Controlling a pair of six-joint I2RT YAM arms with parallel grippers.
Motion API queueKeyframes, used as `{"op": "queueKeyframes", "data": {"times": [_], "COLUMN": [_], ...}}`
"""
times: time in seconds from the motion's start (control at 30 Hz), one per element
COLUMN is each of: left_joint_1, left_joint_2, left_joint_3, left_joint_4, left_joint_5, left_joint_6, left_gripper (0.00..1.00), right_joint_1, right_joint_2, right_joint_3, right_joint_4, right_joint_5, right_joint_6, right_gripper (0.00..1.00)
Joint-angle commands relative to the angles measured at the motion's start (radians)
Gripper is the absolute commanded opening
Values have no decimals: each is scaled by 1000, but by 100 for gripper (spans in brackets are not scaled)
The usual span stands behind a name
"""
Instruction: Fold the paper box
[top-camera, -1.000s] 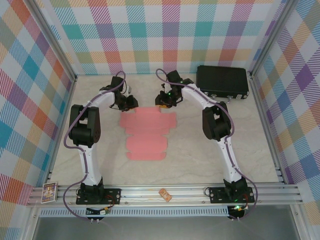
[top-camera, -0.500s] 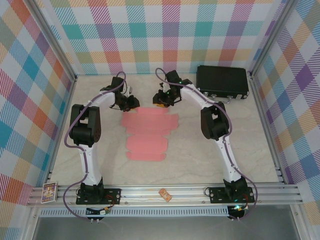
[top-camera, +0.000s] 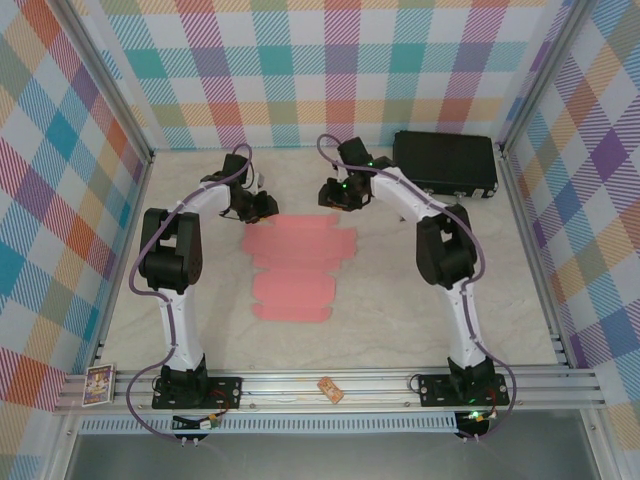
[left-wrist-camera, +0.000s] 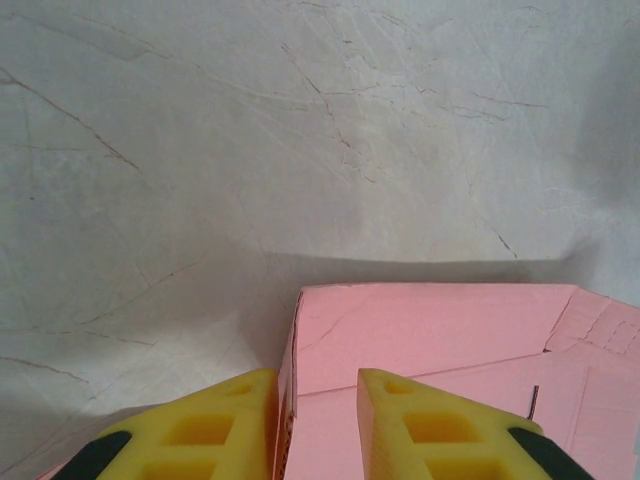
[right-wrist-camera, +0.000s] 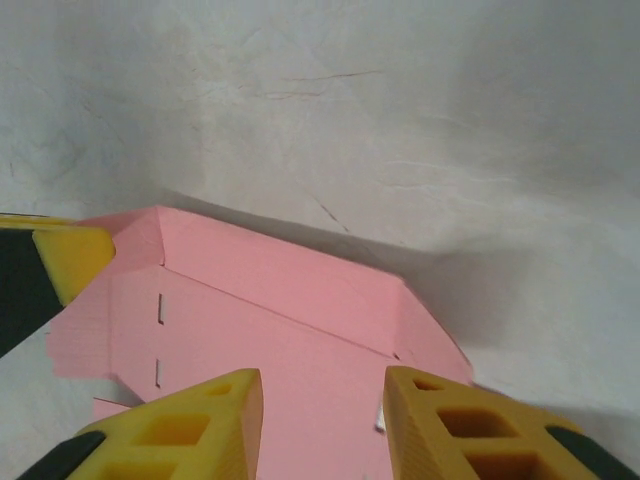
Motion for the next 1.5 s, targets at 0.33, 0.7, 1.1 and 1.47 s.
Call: {"op": "queueKeyframes", "data": {"times": [0.33, 0.7, 1.1, 1.47], "left_joint_1": [11, 11, 9, 4], "left_joint_2": [-20, -19, -17, 13], "left_joint_3": [-5, -9, -9, 2], "left_joint_4": [0, 1, 9, 15], "left_joint_5": [17, 29, 58, 114], "left_joint_6": [14, 13, 17, 17], "left_gripper": [27, 24, 21, 21], "right_joint_1": [-26, -25, -22, -16], "right_joint_2": [-21, 51, 62, 128], "right_joint_3": [-148, -100, -100, -36], "right_joint_4": [85, 82, 165, 162], "right_joint_5": [-47, -102, -240, -292], "right_joint_6": [15, 39, 43, 57], "right_gripper": [46, 39, 24, 25]}}
